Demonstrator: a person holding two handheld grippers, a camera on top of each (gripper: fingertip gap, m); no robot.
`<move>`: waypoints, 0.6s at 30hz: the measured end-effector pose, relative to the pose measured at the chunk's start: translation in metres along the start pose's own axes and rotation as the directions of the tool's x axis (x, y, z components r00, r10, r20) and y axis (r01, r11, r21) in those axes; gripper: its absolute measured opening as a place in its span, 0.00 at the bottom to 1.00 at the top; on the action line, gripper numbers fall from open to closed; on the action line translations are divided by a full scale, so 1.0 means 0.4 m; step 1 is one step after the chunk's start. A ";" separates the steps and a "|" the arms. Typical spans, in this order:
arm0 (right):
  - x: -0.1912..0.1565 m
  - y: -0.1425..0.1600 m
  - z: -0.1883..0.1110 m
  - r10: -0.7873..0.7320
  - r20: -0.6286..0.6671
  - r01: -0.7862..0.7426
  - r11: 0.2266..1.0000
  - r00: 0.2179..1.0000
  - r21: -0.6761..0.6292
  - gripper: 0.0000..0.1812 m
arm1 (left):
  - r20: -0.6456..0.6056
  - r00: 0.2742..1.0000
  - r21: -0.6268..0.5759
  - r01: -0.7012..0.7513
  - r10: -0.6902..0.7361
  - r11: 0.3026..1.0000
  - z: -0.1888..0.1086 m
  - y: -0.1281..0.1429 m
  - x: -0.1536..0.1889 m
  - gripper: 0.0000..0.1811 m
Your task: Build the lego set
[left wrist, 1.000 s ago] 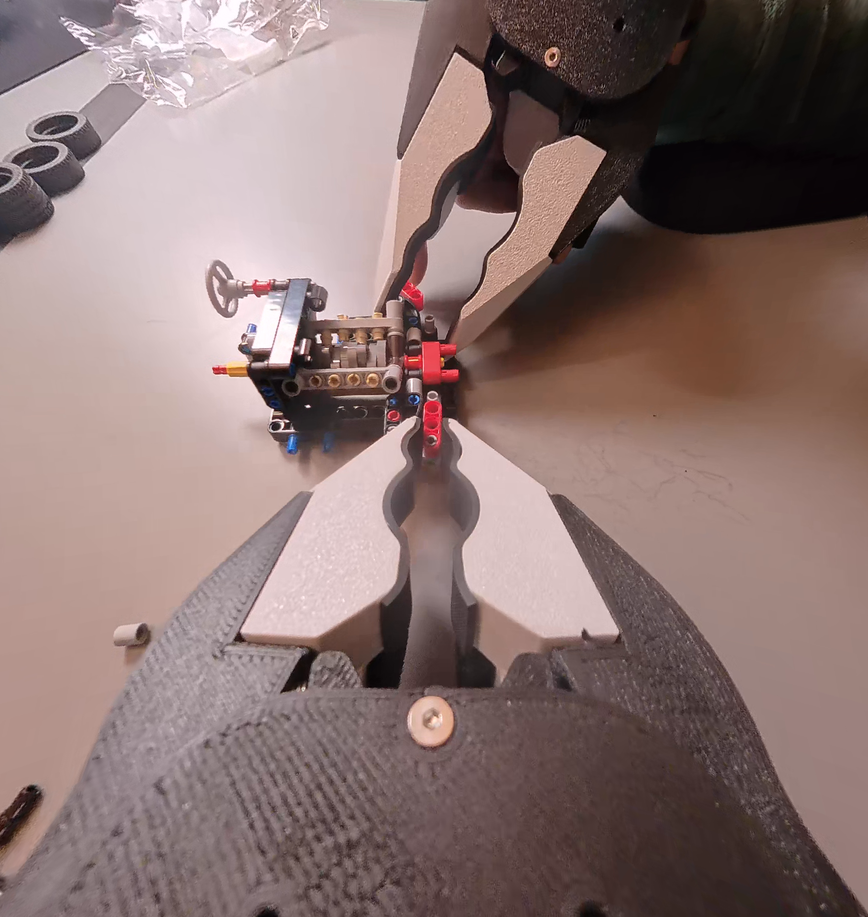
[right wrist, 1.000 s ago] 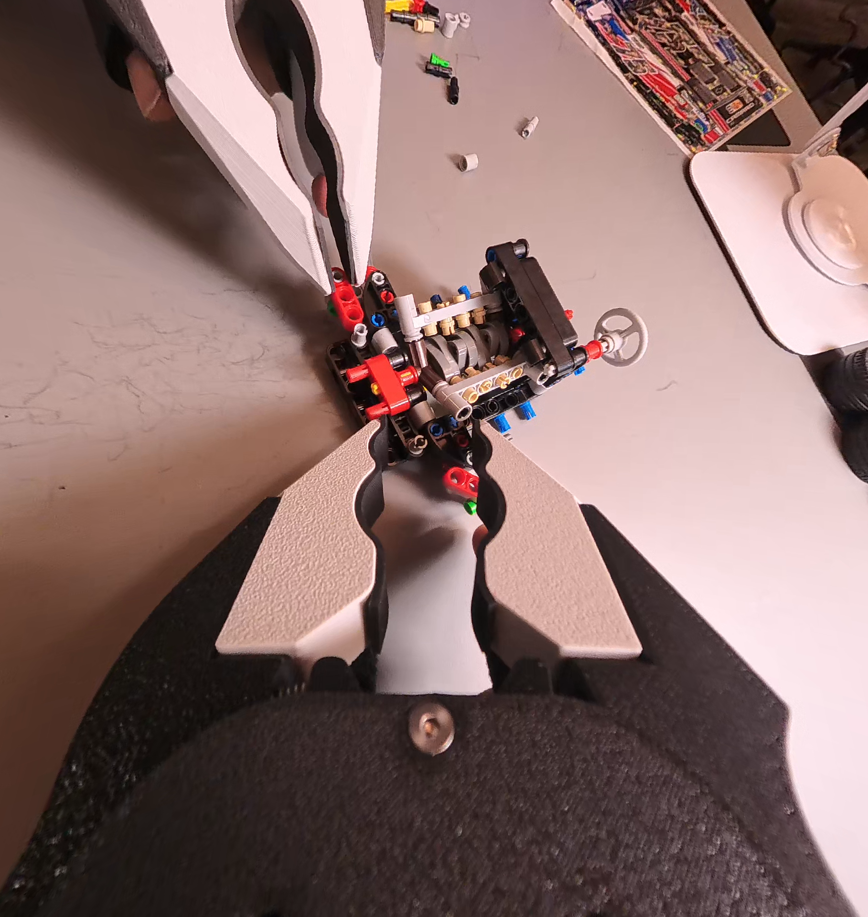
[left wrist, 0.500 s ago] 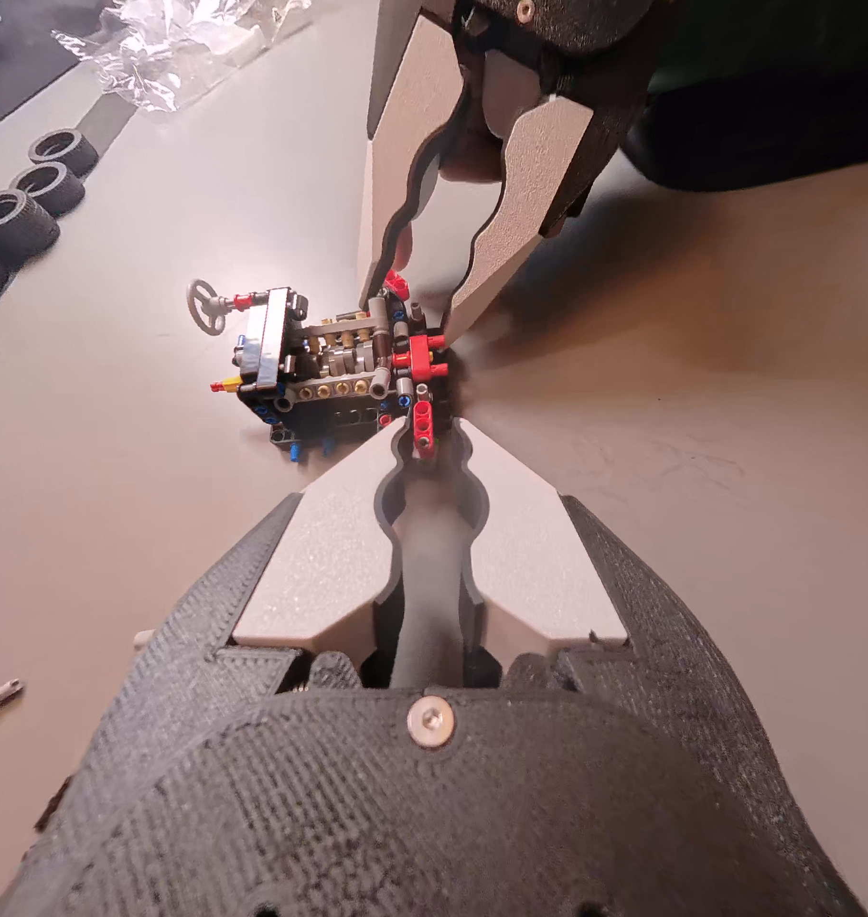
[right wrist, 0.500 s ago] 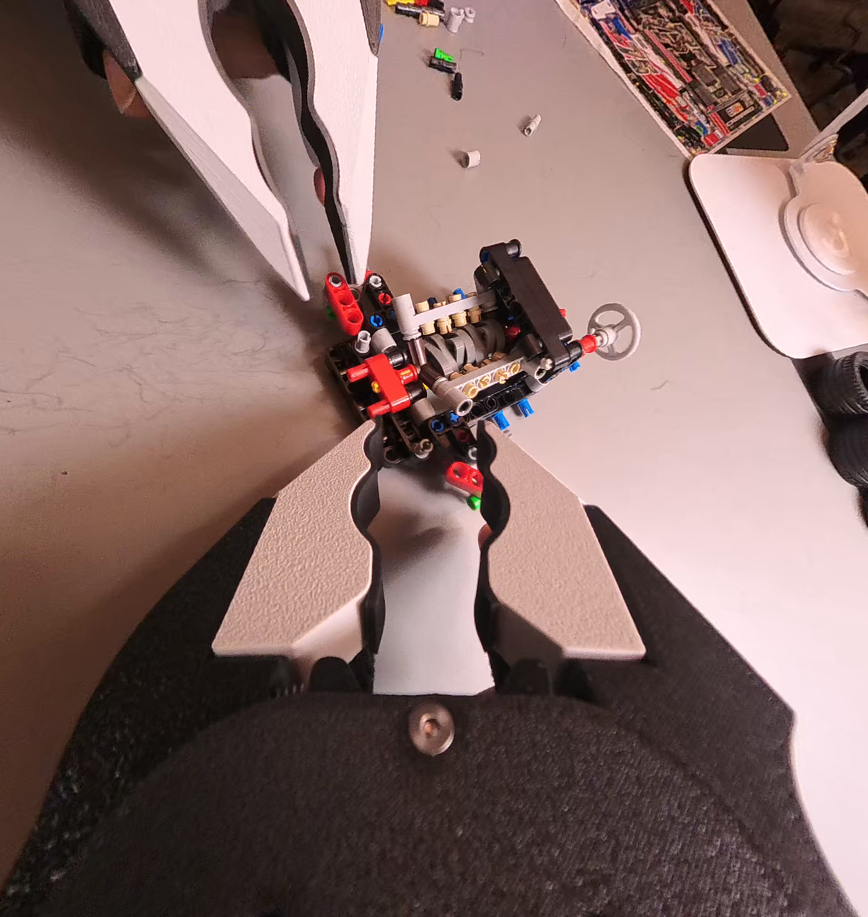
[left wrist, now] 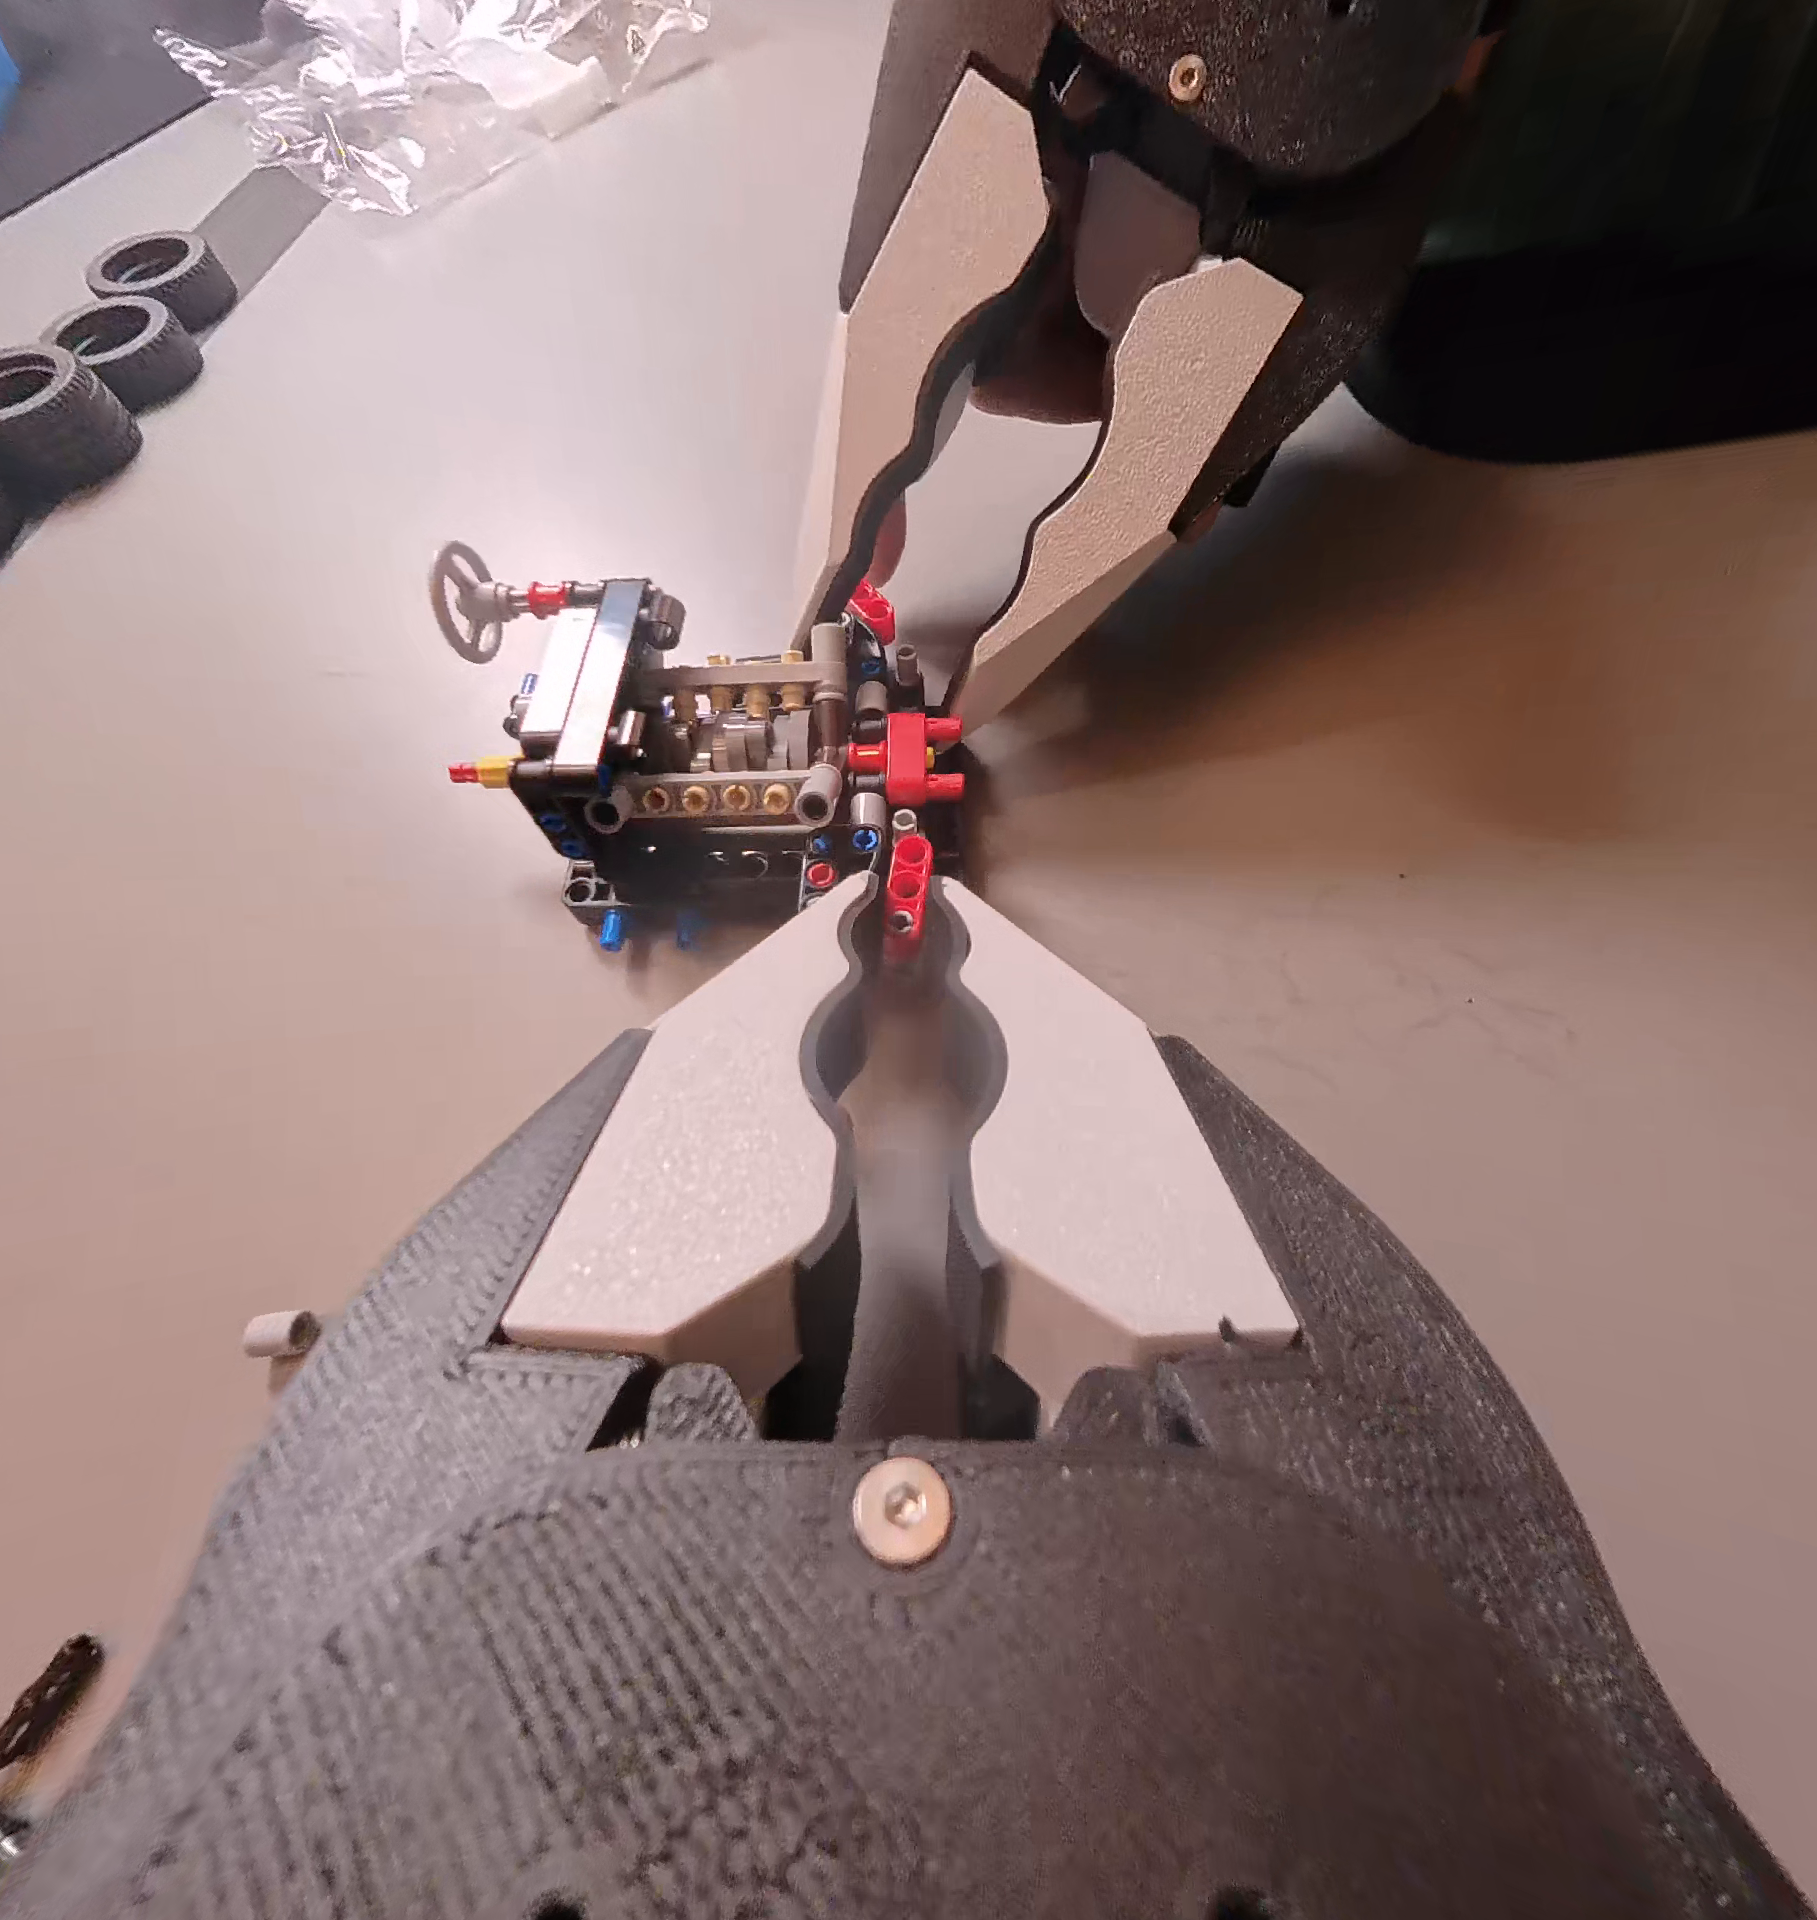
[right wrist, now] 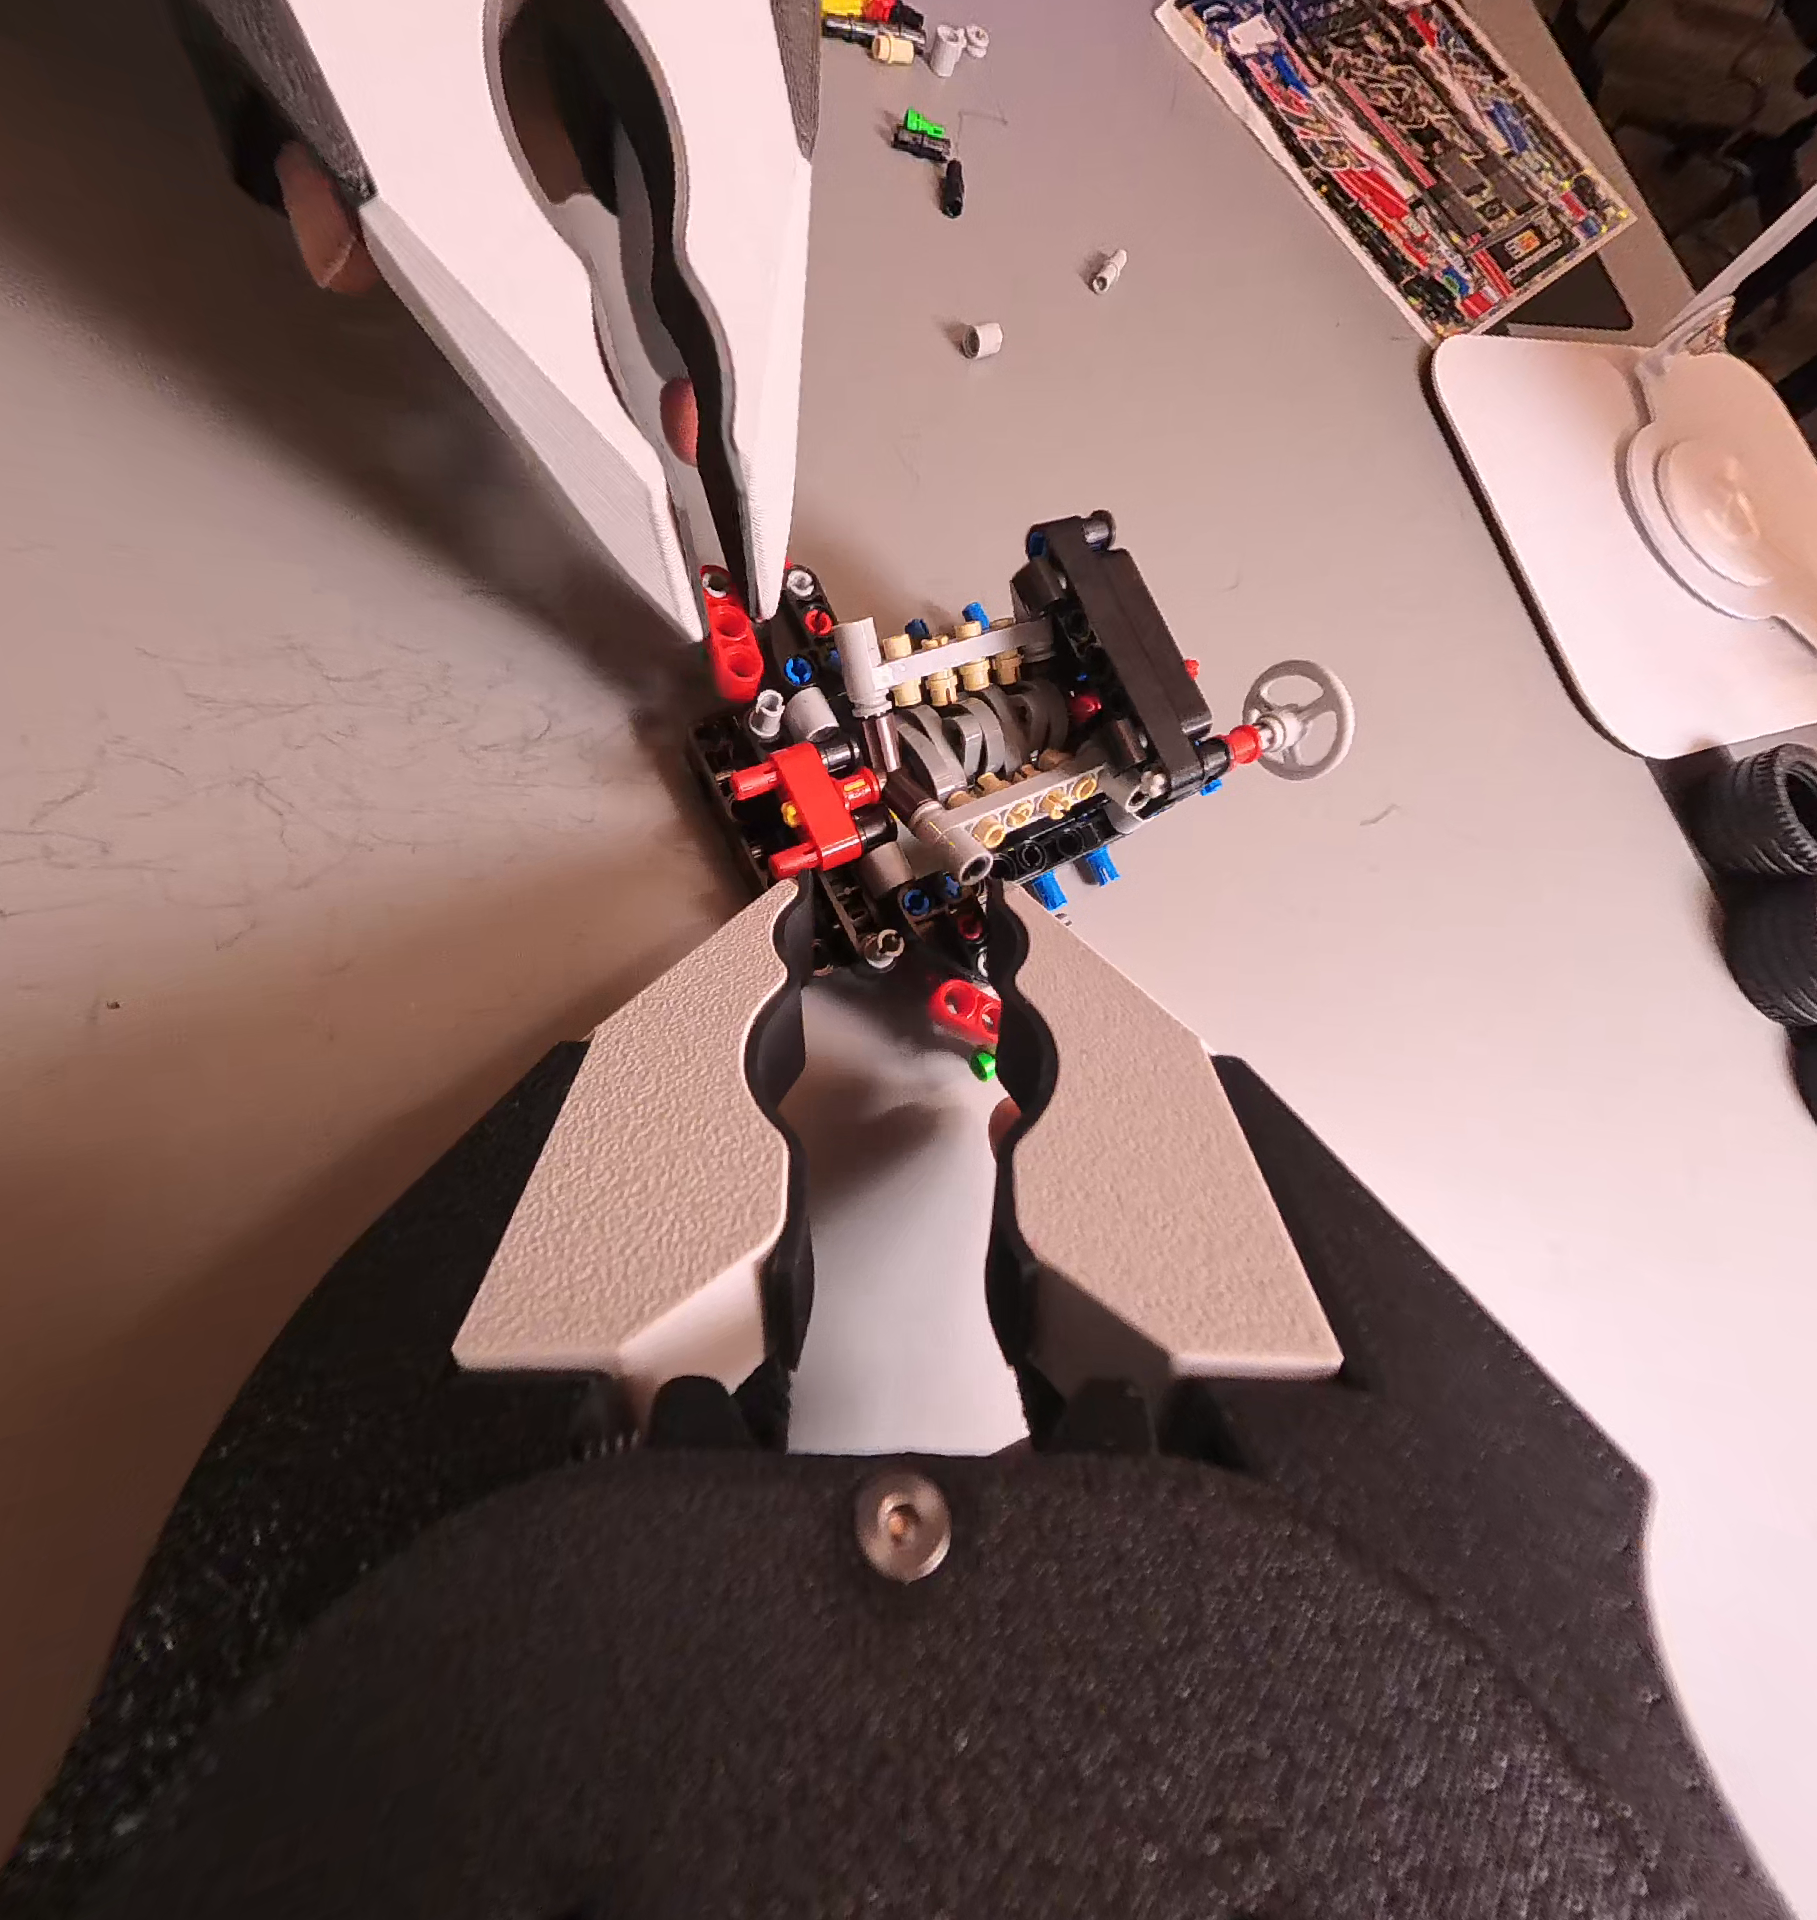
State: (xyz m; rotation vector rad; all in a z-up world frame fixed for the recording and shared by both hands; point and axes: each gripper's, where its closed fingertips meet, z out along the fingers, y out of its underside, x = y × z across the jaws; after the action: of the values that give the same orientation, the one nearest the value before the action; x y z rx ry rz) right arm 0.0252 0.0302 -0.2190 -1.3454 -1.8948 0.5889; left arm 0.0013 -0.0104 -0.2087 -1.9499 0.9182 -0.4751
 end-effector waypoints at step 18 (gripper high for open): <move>-0.020 -0.002 -0.030 -0.135 0.037 0.135 0.991 0.990 0.016 0.13 | 0.009 1.000 -0.010 0.019 -0.019 1.000 0.001 0.007 -0.008 0.03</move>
State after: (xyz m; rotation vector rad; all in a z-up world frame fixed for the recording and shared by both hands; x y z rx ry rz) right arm 0.0354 0.0219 -0.2132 -1.1937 -1.9908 0.5614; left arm -0.0016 -0.0084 -0.2112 -1.9693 0.8990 -0.4732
